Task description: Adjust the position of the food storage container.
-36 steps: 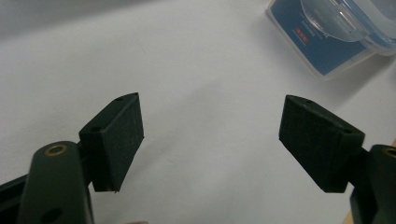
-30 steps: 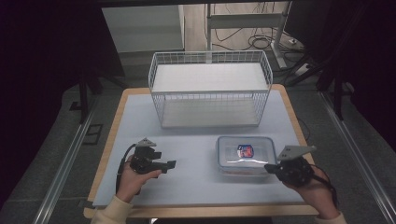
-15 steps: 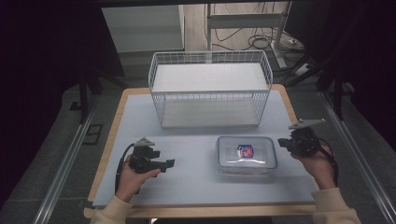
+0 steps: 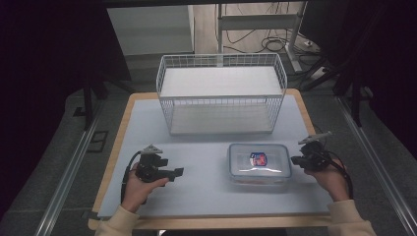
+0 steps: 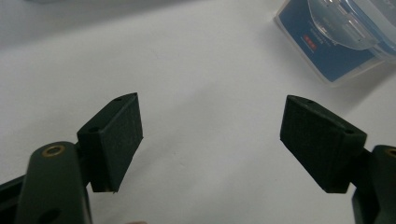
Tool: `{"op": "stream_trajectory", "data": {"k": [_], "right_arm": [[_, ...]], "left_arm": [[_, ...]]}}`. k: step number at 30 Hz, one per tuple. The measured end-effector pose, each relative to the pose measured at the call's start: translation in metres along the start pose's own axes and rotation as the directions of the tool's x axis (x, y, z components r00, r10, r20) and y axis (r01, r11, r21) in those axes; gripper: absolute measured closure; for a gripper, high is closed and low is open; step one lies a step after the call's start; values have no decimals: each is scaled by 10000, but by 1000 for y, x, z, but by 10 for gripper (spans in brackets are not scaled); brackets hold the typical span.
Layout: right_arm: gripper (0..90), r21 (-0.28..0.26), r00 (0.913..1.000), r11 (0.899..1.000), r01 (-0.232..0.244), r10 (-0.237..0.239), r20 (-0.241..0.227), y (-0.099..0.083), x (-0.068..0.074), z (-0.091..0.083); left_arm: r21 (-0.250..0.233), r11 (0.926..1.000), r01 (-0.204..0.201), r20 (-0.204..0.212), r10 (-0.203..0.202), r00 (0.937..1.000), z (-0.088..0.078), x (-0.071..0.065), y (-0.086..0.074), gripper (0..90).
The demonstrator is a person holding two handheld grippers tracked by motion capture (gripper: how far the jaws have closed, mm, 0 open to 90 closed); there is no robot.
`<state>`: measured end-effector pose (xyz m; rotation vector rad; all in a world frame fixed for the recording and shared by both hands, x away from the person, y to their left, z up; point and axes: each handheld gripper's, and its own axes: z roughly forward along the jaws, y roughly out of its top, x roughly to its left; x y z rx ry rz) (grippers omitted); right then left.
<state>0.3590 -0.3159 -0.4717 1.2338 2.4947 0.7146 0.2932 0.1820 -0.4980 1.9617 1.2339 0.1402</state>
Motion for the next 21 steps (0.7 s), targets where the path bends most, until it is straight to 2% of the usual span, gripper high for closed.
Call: {"op": "stream_trajectory", "data": {"k": [2,5,14,21], "right_arm": [[900,-10,9997,10000,73,-74,-211,2,3,3],[900,95,9998,9998,180,-179,-74,3,5,3],[900,65,9996,9998,199,-198,-187,7,9,7],[900,-55,9965,9974,723,-725,-407,17,28,15]], "left_arm": [[19,10000,-21,0,21,10000,0,-1,0,209],[36,10000,-31,-3,31,10000,1,-1,0,209],[-14,9999,140,35,-140,9999,-1,4,0,209],[-146,9996,253,5,-253,9997,-5,8,1,209]]}}
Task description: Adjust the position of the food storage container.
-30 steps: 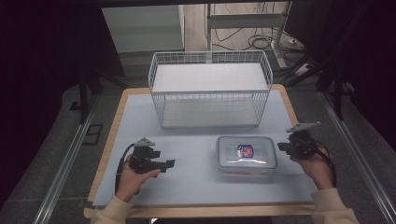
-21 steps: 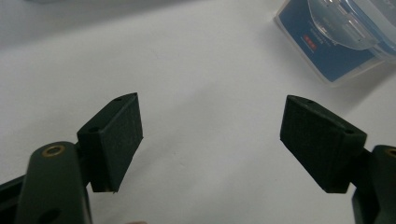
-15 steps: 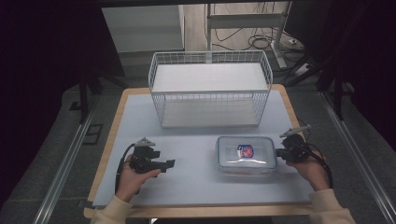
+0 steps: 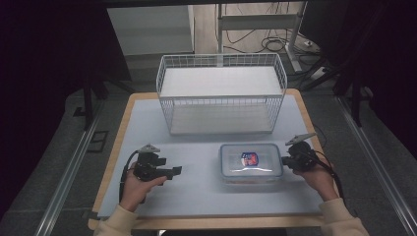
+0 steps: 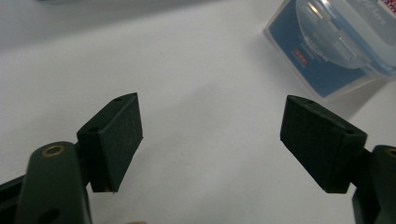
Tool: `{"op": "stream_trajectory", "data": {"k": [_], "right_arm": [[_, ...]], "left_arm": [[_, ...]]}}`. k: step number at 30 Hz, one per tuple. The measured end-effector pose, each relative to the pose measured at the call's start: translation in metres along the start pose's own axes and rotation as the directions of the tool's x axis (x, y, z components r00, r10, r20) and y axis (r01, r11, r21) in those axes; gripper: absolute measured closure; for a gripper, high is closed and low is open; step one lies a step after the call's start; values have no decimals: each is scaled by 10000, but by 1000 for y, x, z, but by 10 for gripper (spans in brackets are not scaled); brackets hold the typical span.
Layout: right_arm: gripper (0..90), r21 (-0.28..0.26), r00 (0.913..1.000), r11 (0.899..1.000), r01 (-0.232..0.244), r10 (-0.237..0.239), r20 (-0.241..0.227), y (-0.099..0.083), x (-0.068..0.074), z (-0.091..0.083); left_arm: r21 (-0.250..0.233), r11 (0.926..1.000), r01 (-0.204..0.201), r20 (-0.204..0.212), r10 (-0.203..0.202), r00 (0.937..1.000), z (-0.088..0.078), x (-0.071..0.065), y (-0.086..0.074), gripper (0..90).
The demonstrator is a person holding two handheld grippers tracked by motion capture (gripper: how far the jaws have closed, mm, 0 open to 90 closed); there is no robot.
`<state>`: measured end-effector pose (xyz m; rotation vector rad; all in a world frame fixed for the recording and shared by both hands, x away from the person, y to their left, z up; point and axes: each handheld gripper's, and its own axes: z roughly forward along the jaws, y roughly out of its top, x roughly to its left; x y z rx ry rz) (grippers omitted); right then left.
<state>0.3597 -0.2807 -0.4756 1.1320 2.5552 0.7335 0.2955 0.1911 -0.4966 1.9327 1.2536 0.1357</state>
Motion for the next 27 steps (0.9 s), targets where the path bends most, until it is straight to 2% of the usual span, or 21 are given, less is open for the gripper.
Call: {"op": "stream_trajectory", "data": {"k": [9,16,20,27], "right_arm": [[900,-268,9959,9980,580,-597,-683,21,30,18],[900,-459,9911,9946,935,-974,-902,28,49,24],[900,-686,9921,9937,882,-938,-829,30,55,28],[900,-793,9891,9921,970,-1050,-1032,30,56,29]], "left_arm": [[-121,9997,193,-28,-193,9998,-4,5,0,210],[-171,9995,273,-44,-274,9996,-5,8,0,210],[-157,9995,260,-77,-261,9996,-5,8,0,210],[-194,9994,284,-132,-286,9995,-6,8,-1,210]]}}
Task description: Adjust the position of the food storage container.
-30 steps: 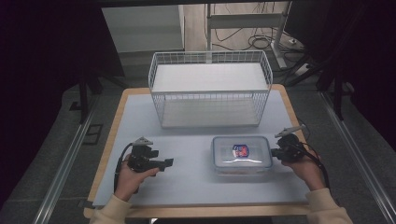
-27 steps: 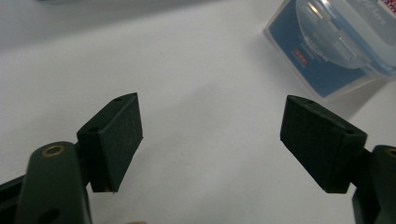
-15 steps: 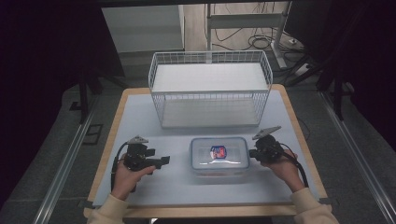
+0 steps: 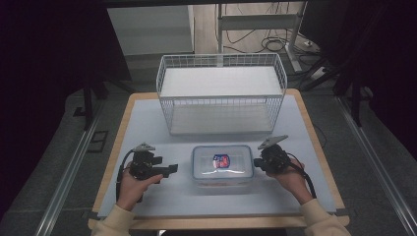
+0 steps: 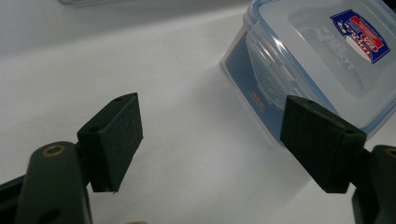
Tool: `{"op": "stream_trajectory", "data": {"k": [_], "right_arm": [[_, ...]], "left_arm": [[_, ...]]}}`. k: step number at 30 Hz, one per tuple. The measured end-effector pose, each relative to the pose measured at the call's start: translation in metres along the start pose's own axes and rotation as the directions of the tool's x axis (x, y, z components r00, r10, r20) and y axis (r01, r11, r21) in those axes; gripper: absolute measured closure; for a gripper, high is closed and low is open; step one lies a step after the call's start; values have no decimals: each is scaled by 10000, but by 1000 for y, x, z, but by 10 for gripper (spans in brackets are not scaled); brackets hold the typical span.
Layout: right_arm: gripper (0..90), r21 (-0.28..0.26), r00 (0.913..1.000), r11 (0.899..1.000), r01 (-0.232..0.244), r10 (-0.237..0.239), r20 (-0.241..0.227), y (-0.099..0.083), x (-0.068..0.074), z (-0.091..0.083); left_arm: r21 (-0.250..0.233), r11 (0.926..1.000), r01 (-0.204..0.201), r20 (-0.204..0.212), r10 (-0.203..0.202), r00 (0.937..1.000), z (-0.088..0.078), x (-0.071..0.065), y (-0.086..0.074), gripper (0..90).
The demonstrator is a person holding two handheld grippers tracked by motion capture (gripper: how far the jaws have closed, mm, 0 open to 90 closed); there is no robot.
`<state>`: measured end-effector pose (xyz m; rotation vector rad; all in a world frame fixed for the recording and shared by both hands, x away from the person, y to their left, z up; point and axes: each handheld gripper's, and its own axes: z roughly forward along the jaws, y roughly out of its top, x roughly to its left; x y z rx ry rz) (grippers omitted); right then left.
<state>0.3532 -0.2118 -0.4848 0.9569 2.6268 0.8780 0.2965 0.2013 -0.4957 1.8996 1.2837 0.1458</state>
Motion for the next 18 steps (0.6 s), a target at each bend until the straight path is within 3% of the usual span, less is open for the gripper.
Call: {"op": "stream_trajectory", "data": {"k": [5,10,18], "right_arm": [[900,-588,9983,9966,-585,586,3,-7,-12,-15],[900,-1182,9925,9855,-1220,1211,-151,-22,-24,-31],[899,-1573,9822,9696,-1875,1832,-417,-36,-36,-39]], "left_arm": [[-69,10000,20,-6,-20,10000,-1,1,0,212],[-105,9999,90,-100,-91,9999,-2,2,0,215],[-280,9995,155,-48,-156,9999,-4,1,0,212]]}}
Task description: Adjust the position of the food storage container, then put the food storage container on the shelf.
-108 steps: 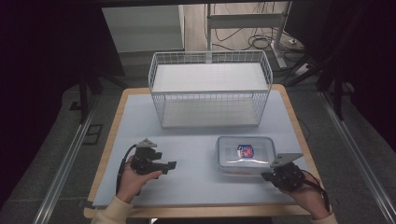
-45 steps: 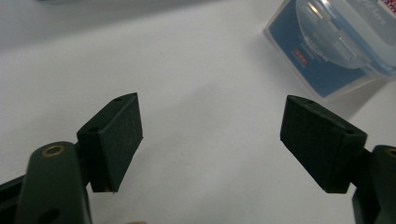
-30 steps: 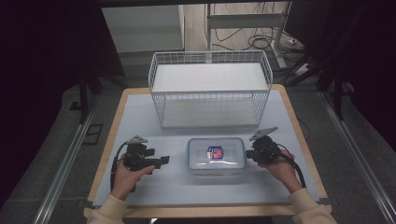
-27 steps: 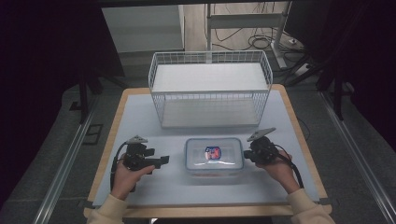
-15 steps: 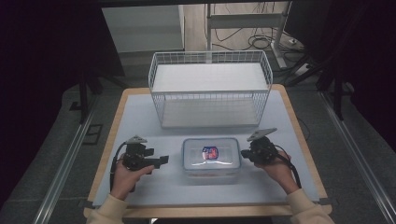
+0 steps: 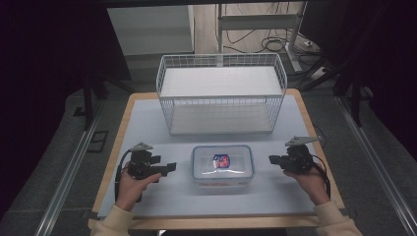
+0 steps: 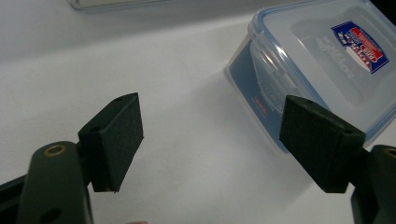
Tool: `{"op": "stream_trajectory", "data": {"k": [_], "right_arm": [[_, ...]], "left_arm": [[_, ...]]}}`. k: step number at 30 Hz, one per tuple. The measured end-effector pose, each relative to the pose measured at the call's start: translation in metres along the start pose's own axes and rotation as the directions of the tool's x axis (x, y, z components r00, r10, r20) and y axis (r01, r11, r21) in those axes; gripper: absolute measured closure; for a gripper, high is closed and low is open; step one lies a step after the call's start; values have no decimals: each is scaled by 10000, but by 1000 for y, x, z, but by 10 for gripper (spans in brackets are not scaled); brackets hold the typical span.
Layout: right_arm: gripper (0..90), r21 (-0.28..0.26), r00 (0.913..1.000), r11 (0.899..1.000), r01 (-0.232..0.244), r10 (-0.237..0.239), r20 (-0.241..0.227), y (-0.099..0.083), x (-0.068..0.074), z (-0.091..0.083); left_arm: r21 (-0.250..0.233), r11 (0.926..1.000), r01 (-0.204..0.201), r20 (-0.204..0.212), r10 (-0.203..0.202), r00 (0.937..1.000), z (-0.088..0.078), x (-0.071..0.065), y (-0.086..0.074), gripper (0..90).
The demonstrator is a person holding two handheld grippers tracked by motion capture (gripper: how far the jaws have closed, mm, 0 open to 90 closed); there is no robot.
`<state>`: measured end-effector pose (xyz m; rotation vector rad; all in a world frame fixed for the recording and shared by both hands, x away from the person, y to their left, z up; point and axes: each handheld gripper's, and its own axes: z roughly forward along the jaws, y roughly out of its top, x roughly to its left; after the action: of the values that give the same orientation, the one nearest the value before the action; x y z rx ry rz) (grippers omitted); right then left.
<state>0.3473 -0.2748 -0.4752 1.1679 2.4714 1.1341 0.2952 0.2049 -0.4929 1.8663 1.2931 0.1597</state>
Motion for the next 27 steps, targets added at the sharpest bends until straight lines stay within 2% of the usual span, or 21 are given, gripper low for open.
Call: {"op": "stream_trajectory", "data": {"k": [5,6,7,8,10,13,16,18,21,25,27], "right_arm": [[874,98,10000,9999,73,-73,-21,-1,0,3],[830,124,9999,9998,135,-135,-41,-1,0,3],[572,94,9997,9997,240,-239,-37,0,1,5],[572,94,9997,9997,240,-239,-37,0,1,5],[400,-160,9997,9996,242,-240,84,2,4,4],[269,-521,9998,9986,38,-48,-201,2,5,3],[294,-589,9980,9983,6,-43,-625,3,6,1],[275,-522,9957,9986,38,-86,-920,4,7,0],[255,-527,9941,9984,213,-267,-1047,5,10,1],[208,-257,9929,9996,-153,121,-1186,8,12,3],[188,-186,9936,9997,-171,149,-1124,8,13,4]], "left_arm": [[-47,10000,-10,-21,10,10000,0,1,0,210],[-53,10000,4,-20,-4,10000,0,1,0,209],[-64,10000,27,-8,-27,10000,-1,1,0,209],[-76,10000,54,8,-53,10000,-1,2,1,209],[-100,9999,89,6,-89,10000,-1,2,1,205],[-160,9998,71,22,-70,10000,-1,-1,3,196],[-113,9999,76,242,-73,9997,0,-3,4,191],[-113,9999,66,381,-62,9993,1,-6,4,185],[-39,10000,56,462,-54,9989,5,-8,6,178],[89,9999,79,778,-86,9969,12,-13,8,175],[100,9998,156,975,-165,9951,16,-15,10,174]]}}
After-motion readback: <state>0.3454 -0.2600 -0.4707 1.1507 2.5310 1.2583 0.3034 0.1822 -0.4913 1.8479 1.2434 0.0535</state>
